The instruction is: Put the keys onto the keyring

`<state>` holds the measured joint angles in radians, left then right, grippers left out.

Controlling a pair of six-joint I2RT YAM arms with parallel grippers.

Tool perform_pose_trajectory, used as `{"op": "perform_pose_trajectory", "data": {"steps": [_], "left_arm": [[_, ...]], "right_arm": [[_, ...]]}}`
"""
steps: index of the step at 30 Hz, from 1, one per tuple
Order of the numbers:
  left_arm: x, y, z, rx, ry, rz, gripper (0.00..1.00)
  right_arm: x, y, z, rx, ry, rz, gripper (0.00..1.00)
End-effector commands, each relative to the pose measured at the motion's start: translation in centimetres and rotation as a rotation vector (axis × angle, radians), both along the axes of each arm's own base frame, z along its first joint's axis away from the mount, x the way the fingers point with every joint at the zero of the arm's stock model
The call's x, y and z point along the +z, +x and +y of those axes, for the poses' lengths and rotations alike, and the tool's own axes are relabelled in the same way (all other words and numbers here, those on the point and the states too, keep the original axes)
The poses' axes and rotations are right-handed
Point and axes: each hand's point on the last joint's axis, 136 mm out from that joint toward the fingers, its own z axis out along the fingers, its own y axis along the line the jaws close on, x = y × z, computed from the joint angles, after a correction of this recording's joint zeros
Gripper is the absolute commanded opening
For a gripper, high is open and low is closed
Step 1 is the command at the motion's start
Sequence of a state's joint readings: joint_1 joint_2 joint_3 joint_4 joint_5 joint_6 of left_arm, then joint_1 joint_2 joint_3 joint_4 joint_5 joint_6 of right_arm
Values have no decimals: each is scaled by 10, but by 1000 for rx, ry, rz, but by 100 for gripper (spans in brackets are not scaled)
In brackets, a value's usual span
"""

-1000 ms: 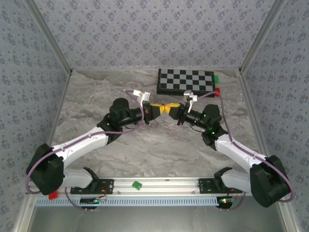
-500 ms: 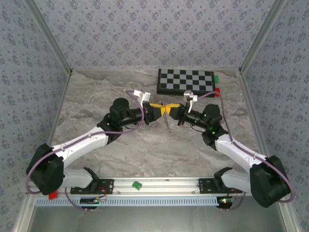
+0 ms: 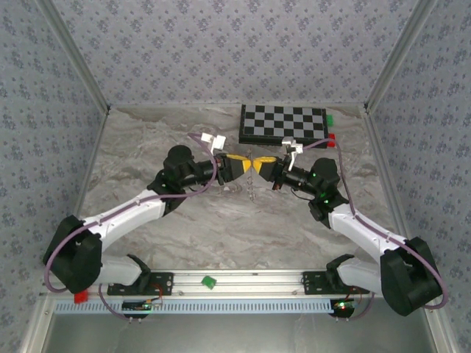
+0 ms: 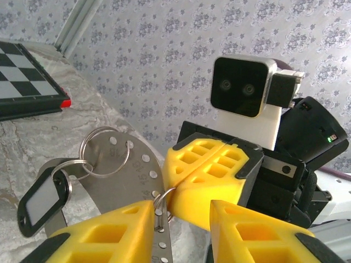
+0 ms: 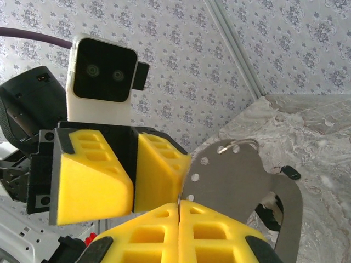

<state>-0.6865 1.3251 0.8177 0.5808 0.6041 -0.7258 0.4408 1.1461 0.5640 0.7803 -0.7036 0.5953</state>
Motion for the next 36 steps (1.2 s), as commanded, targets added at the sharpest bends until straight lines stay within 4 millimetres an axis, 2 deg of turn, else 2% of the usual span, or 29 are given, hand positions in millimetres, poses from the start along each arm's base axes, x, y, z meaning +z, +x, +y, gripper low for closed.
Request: {"op": "perform_pose_trajectory", "data": {"steps": [1, 6, 13, 22, 36], "left_arm": [[22, 2, -3, -22, -46, -41, 32], [17, 6, -3, -10, -44, -32, 32], [25, -2, -7, -69, -72, -46, 30], [33, -17, -8, -134, -95, -68, 20], [41, -22, -5, -147, -117, -82, 19]], "right_arm": [[23, -4, 0, 19, 39, -58, 0], [21, -4, 0, 23, 39, -54, 0], [19, -3, 1, 24, 37, -52, 0], [16, 0, 0, 15, 33, -45, 0], [6, 5, -1, 0, 17, -27, 0]]}}
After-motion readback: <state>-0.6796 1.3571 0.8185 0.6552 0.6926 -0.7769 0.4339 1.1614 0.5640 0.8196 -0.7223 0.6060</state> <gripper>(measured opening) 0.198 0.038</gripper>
